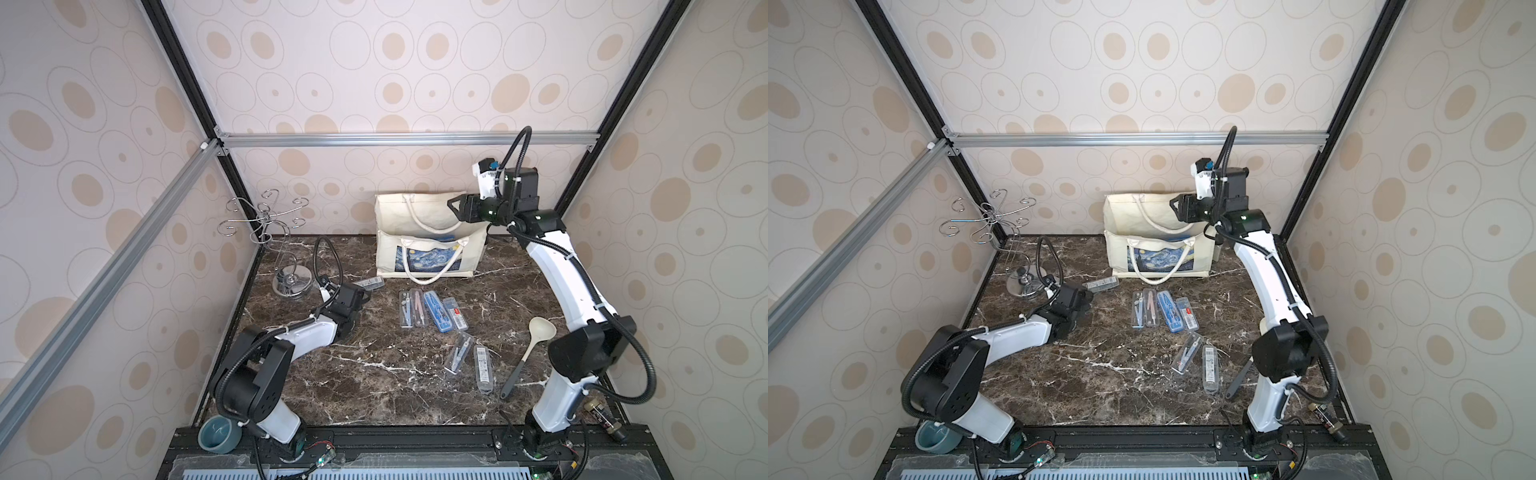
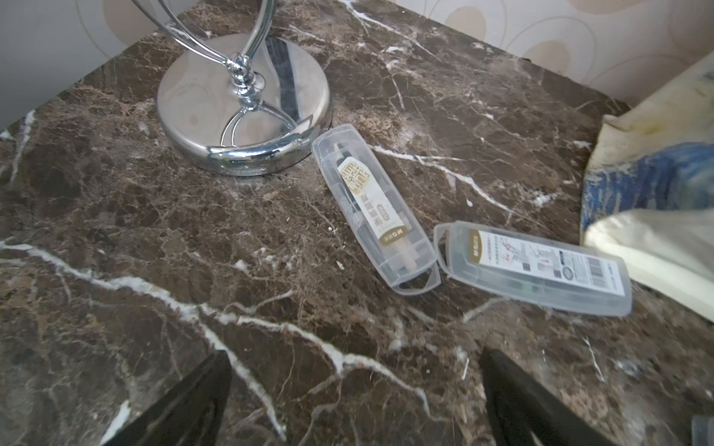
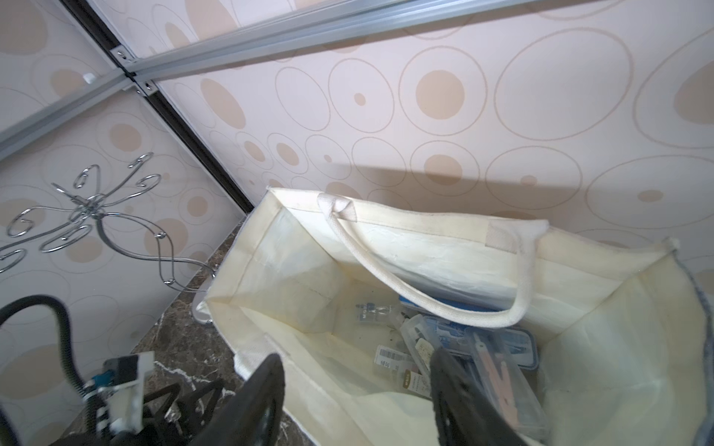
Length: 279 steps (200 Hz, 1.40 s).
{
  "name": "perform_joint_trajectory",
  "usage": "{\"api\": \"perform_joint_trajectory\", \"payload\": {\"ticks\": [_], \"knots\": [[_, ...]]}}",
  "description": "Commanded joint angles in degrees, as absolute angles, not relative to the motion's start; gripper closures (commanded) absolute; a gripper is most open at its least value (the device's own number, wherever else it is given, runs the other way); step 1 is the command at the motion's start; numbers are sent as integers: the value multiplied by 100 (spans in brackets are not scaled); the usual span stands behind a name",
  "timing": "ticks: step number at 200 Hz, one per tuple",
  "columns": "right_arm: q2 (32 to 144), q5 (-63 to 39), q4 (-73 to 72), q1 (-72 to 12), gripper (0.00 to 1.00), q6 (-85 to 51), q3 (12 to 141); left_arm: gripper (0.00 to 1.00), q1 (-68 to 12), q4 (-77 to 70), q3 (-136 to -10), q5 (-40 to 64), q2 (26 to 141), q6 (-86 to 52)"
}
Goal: Put the compass set into the canvas bag
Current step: Place the compass set in the canvas bag, then pick up the compass set at the center of the board.
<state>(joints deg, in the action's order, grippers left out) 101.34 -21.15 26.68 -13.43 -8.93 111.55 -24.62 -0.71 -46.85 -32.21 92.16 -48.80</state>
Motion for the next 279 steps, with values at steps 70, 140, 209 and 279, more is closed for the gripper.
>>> {"api": "perform_joint_trajectory", "payload": {"ticks": [70, 140, 209, 279], "knots": [[7536, -2686, 283, -1379, 38, -1443, 6933, 0, -1863, 462, -6378, -2566, 10902, -5100], [6923, -2830, 188, -1415, 38, -1501, 5854, 2, -1781, 449, -6759, -2996, 11519, -5845], [6801, -2847, 202, -1415, 38, -1572, 5495, 15, -1643, 715, -6887, -2740, 11652, -6117], [6681, -2780, 185, -1409, 38, -1560, 5406, 33, -1615, 1038, -7003, -2259, 11831, -6053]]}}
